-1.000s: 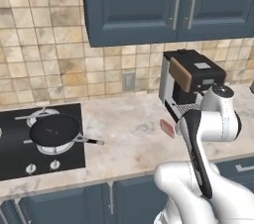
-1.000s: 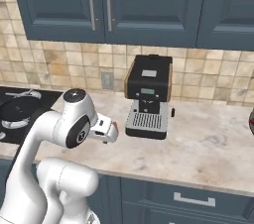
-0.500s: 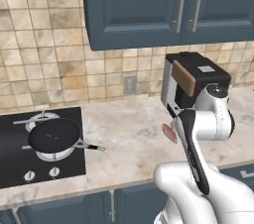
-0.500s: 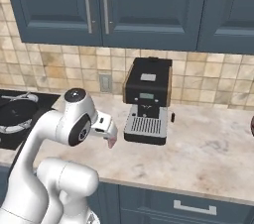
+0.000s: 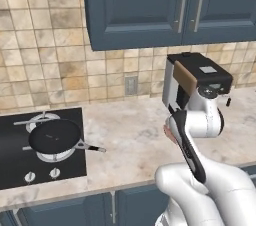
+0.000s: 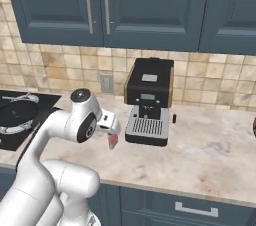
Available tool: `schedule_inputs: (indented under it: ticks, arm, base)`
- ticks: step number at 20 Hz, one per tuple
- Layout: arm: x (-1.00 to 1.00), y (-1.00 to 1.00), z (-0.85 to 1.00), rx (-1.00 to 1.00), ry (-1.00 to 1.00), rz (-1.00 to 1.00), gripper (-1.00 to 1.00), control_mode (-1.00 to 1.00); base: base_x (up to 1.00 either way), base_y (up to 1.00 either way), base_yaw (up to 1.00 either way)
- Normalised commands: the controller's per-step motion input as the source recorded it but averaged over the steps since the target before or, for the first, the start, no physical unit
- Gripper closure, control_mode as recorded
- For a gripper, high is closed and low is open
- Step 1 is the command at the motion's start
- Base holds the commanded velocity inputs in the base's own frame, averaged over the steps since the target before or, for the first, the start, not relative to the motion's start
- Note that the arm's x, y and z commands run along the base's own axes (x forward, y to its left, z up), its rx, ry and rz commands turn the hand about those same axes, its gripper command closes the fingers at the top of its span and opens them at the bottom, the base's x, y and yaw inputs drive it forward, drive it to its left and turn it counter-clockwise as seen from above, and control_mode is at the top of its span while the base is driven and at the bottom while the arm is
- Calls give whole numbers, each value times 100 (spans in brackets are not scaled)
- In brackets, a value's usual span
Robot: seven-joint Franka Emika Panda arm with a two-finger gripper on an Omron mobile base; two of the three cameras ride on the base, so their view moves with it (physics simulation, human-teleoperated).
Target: Place both pans onto different burners. Then place the sweet potato and the steak on different pans.
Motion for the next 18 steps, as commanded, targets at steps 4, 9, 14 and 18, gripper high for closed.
schedule_inputs:
  ticks: [4, 9, 14, 18]
  arm:
    - [26, -10, -39, 0, -2, 0, -100, -100]
    - [23, -2, -42, 0, -2, 0, -100, -100]
    - [23, 0, -28, 0, 0, 0, -100, -100]
    - [24, 0, -26, 0, 0, 0, -100, -100]
  base:
    - [0, 0, 0]
    - [0, 0, 0]
    - [0, 0, 0]
    - [0, 0, 0]
